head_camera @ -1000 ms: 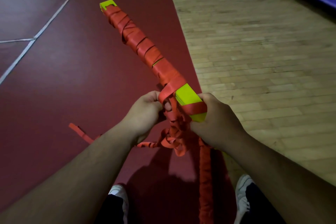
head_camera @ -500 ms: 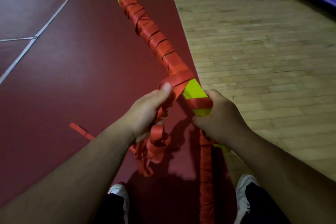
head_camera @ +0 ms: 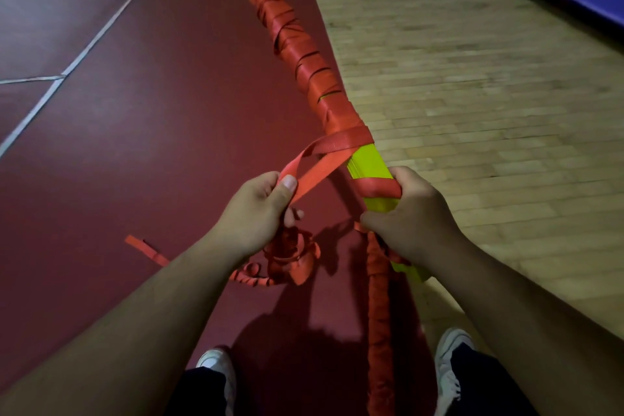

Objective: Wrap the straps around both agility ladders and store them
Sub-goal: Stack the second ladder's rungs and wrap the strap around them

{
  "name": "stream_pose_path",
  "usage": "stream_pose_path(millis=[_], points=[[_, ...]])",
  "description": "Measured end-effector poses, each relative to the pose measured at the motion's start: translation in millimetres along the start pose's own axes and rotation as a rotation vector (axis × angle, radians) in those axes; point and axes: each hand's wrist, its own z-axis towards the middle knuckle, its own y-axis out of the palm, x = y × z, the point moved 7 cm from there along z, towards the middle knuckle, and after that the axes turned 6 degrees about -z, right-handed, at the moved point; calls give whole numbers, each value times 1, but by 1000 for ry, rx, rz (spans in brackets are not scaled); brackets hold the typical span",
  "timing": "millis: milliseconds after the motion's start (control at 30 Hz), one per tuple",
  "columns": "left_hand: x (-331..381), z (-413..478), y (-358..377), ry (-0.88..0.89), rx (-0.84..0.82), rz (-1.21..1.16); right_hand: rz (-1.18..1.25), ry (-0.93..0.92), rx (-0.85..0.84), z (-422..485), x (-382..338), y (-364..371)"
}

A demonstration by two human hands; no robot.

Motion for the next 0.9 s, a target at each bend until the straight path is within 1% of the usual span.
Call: stream_pose_path(millis=[133, 200, 233, 300, 367, 433, 500, 600, 633, 667, 767, 833, 900], points=[[-3, -2, 3, -87, -42, 113, -13, -43, -23, -1, -2, 0], [-7, 0, 4, -79, -39, 193, -17, -72, -34, -4, -6, 1], [-8, 1, 2, -56, -25, 189, -23, -83, -37, -5, -8, 1], [-6, 1, 0, -8, -17, 90, -28, -99, -35, -6, -11, 1], [-1, -1, -1, 47, -44, -2, -19, -103, -32, -5, -12, 0], [4, -3, -1, 66, -89, -29, -4, -98, -24, -4, -11, -1], [5, -3, 0, 36, -114, -56, 12, -83, -16, -4, -9, -2], [1, -4, 7, -115, -115, -195, 3, -62, -21, -4, -7, 0], [-1, -3, 9, -123, -116, -186, -4, -63, -30, -4, -7, 1], [-2, -3, 9, -105, -113, -140, -9, -65, -43, -5, -8, 3], [-3, 0, 2, 22, -59, 11, 11, -67, -114, -9, -12, 7], [-4, 1, -1, 62, -48, 7, 56, -74, -184, -11, -16, 10], [-3, 0, 0, 75, -62, -53, 86, -78, -232, -12, -17, 12]])
